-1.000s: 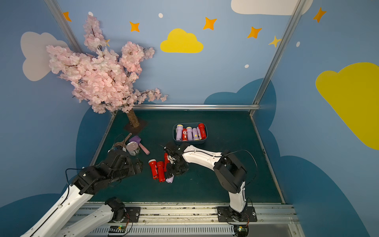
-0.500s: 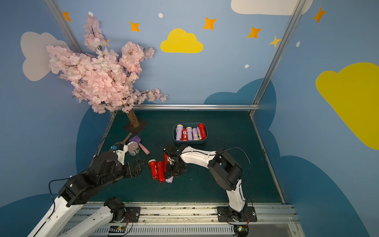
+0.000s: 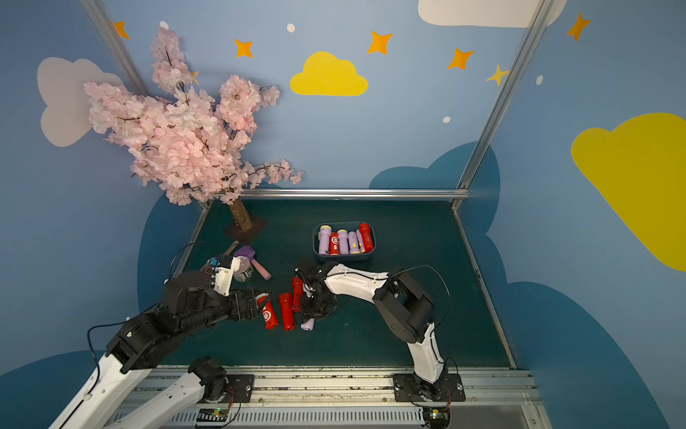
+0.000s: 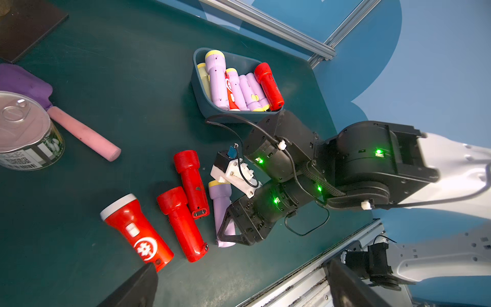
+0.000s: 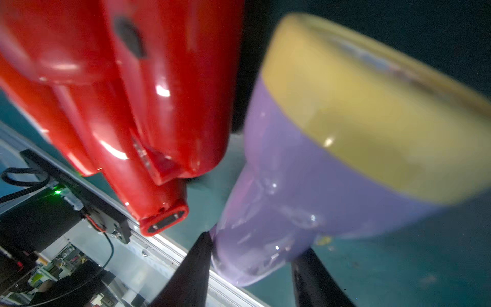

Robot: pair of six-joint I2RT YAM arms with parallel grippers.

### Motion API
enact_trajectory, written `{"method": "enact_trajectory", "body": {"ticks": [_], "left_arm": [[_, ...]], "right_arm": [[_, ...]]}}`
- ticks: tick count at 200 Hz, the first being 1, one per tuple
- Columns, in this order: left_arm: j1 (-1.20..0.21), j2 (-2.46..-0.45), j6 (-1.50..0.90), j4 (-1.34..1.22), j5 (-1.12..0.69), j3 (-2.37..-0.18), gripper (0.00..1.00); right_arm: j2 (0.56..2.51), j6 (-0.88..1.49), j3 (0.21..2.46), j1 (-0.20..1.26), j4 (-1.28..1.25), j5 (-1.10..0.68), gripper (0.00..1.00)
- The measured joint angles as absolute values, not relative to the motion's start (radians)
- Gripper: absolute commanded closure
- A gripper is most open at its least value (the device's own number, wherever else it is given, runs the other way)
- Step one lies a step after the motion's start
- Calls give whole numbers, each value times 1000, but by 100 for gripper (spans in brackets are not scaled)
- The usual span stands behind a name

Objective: Put the flashlights into the storage boxes
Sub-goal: Pick up the flashlight from the center of the board, then place the flashlight at the storage box.

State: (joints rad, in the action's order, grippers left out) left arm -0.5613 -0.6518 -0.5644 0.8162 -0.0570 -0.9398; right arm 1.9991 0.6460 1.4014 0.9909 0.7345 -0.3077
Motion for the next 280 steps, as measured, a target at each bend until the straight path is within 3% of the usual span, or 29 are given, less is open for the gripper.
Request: {"method": "enact_trajectory", "body": {"ticks": [58, 98, 124, 199, 280], "left_arm": [[-561, -696, -541, 776, -57, -940, 1], [-561, -742, -522, 730, -52, -940, 1], [-561, -772, -512, 692, -42, -940, 1], [-531, -873, -489, 611, 41, -959, 1], [-432, -949, -498, 492, 79, -956, 1]], "right_arm": [[2016, 596, 1414, 976, 838, -170, 53], [2016, 552, 1421, 964, 880, -143, 71], [2016, 524, 1422, 947, 915, -124, 75], [1935, 445, 1447, 874, 1065, -72, 76], [1869, 355, 1716, 709, 1217, -15, 75]]}}
